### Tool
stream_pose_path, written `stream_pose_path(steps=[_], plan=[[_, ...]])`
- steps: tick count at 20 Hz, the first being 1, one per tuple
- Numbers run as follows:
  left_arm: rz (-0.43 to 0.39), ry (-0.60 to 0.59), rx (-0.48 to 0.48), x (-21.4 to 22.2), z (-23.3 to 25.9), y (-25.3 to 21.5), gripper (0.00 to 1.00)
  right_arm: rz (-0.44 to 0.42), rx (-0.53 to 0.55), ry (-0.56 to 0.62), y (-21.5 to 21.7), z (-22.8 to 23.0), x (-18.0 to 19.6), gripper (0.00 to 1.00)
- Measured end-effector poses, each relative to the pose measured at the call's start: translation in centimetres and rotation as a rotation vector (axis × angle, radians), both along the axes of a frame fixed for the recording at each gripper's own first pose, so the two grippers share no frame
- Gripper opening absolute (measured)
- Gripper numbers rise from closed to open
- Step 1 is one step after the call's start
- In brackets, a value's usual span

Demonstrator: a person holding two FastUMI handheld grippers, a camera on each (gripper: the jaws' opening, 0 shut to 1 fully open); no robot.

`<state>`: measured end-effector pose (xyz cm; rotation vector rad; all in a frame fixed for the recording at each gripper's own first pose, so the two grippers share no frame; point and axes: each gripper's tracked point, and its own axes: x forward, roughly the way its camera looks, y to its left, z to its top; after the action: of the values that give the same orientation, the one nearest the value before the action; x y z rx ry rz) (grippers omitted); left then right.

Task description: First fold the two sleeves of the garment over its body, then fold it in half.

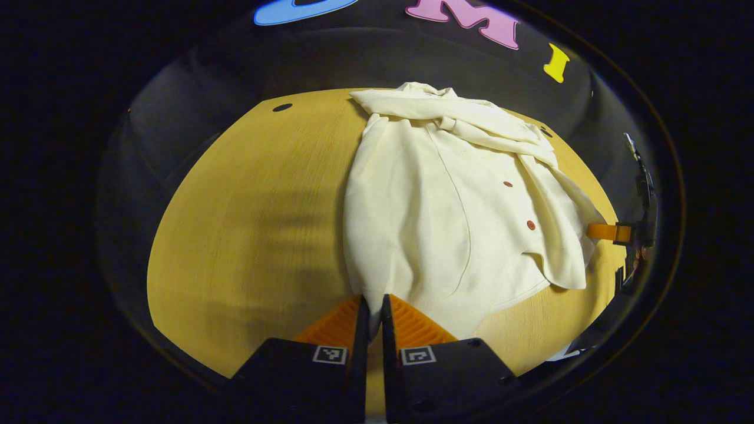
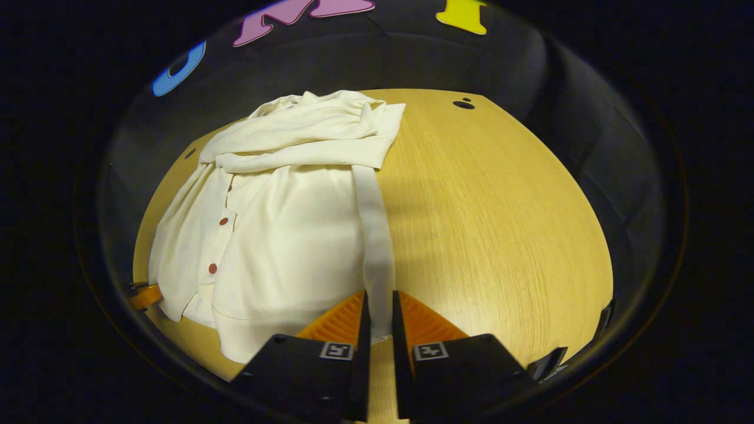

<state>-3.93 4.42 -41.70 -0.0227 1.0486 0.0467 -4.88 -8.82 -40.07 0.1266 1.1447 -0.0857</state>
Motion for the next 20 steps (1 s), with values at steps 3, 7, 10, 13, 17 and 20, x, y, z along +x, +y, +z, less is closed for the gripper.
stream_pose_path(steps=[3, 7, 10, 13, 17, 20], plan=[[-0.004, 0.022, -0.083, 0.1, 0.7, -1.7, 0.07, 0.067, -0.047, 0.022, 0.7, 0.4, -0.3, 0.07], [-0.017, -0.009, -0.108, 1.7, 4.5, -1.9, 0.07, 0.073, -0.008, -0.001, 2.0, 3.6, 1.1, 0.07], [-0.03, -0.065, -0.136, 4.6, 8.6, -1.7, 0.06, 0.046, 0.047, -0.038, 2.9, 6.4, 3.8, 0.07], [-0.059, -0.133, -0.147, 9.2, 12.6, -1.2, 0.06, 0.004, 0.101, -0.098, 3.5, 9.1, 8.2, 0.07], [-0.115, -0.229, -0.117, 17.0, 16.1, -0.8, 0.06, -0.06, 0.15, -0.232, 4.3, 13.3, 16.7, 0.07], [-0.148, -0.309, -0.106, 23.0, 18.4, -1.1, 0.06, -0.075, 0.151, -0.299, 4.8, 14.9, 22.8, 0.07]])
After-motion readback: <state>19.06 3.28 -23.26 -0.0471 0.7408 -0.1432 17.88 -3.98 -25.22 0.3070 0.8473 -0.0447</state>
